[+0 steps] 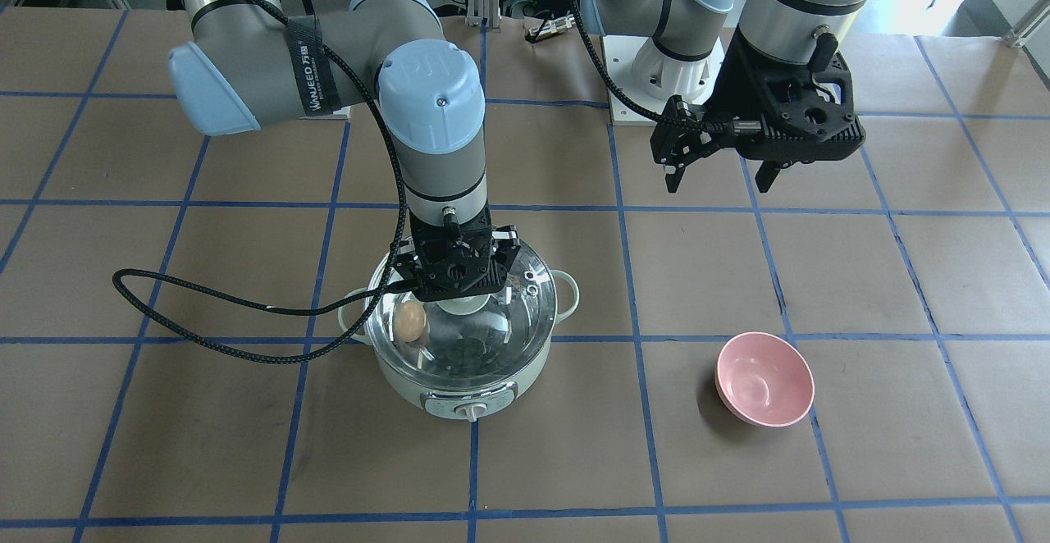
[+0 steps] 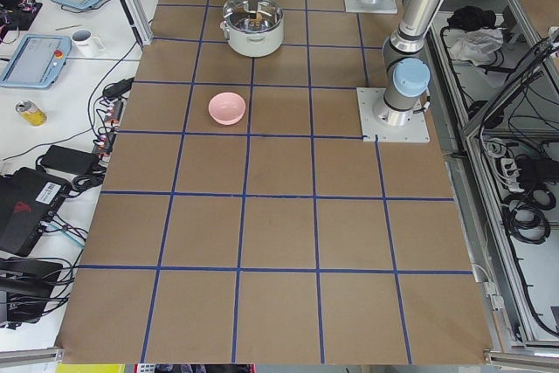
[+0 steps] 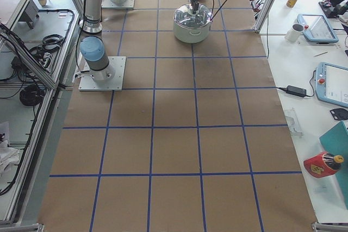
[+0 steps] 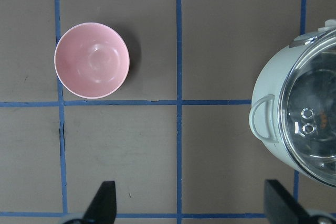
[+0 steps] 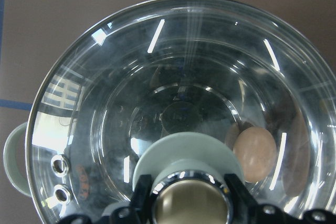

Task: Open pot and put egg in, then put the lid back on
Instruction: 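Lower the glass lid onto the pot with the right gripper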

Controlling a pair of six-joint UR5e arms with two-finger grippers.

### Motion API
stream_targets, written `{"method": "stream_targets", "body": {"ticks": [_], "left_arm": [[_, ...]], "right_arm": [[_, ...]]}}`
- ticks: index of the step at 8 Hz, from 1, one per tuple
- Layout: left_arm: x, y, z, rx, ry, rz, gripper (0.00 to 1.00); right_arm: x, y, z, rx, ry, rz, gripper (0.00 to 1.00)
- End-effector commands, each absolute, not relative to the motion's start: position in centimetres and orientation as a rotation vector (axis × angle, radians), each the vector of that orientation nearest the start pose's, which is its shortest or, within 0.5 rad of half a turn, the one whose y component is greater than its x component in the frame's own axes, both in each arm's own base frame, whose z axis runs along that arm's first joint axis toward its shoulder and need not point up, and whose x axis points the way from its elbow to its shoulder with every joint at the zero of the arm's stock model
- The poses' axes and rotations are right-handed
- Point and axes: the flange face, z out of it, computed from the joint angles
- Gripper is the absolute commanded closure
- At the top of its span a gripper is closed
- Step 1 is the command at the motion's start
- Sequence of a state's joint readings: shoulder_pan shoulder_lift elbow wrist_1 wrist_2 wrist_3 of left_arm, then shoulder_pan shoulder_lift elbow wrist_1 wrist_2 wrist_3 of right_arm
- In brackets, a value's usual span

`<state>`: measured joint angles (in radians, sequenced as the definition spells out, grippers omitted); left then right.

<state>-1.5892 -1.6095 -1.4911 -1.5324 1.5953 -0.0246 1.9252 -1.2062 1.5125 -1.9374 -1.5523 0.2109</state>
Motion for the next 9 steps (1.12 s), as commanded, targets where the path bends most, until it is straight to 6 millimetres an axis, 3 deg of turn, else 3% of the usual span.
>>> {"method": "stream_targets", "body": {"ticks": [1, 9], "left_arm": [[-14.02, -51.30, 51.21, -0.011, 3.115, -0.125, 0.00], [-14.03, -51.30, 51.15, -0.011, 3.116, -0.125, 0.00]], "right_arm": [[34.39, -54.22, 35.41, -0.222, 3.105, -0.087, 1.00], [34.29, -54.63, 34.62, -0.220, 3.103, -0.066, 1.00]]}}
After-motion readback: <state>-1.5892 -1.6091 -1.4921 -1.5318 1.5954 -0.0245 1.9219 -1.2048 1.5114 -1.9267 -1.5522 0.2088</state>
